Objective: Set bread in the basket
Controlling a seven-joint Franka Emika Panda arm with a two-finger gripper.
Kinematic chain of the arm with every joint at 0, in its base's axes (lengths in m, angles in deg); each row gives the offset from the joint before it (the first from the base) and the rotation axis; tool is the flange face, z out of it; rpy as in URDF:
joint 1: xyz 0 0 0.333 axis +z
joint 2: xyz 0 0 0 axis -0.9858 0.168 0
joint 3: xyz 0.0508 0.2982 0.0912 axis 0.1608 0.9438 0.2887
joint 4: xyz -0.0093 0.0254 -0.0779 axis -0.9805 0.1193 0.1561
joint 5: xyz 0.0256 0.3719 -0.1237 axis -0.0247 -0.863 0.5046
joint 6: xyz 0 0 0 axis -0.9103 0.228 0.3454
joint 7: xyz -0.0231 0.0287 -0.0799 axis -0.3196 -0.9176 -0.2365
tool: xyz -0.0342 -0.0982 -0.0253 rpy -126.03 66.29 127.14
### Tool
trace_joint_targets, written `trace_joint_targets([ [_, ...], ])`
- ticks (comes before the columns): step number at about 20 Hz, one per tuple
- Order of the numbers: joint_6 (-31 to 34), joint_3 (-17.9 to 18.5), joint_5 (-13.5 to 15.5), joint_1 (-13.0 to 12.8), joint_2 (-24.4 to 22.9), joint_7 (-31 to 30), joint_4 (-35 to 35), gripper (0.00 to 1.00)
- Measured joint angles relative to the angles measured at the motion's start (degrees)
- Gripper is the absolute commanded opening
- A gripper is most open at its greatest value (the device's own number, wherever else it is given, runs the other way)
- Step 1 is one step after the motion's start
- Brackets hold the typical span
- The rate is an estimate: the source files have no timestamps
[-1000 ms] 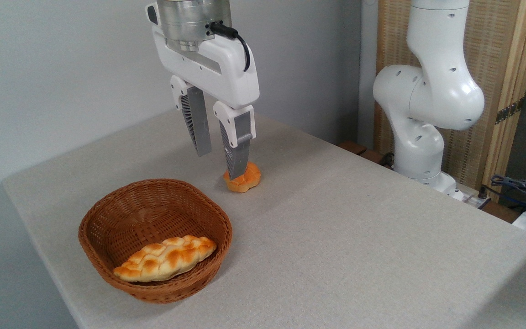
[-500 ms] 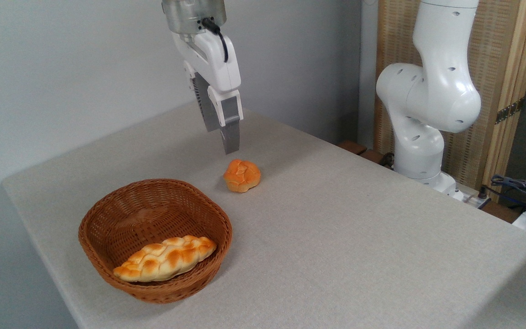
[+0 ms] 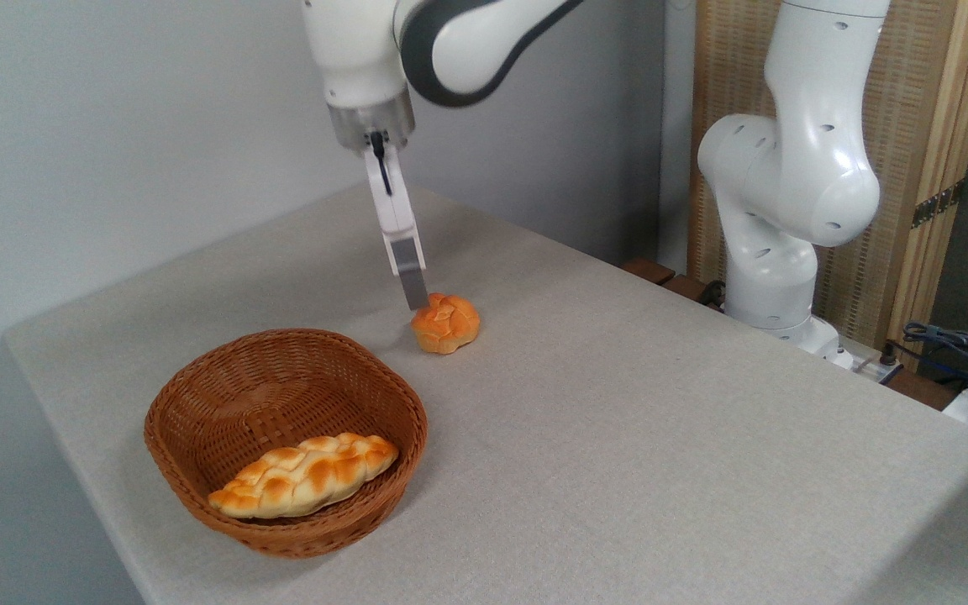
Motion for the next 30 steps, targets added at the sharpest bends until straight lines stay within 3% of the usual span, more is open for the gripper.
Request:
trace_joint_targets([
  [2,-1.14,-0.48,-2.27,0.0,0.39,0.16,1.87,0.99],
  [3,-1.22,-0.59,-4.09,0.01,0.57,0.32,2.27,0.86],
  [4,-1.26,-0.76,-6.02,0.0,0.74,0.35,2.49,0.59],
  [5,-1.26,-0.93,-7.54,0.0,0.9,0.35,2.56,0.43],
  [10,-1.26,-1.2,-8.99,0.0,1.22,0.39,2.57,0.07],
  [12,-1.26,-1.32,-8.99,0.0,1.22,0.42,2.57,0.0],
  [27,-1.26,-2.36,-10.41,0.06,1.16,0.51,2.16,0.0],
  [30,3.38,-2.14,-11.41,0.48,1.11,2.49,-0.37,0.0],
])
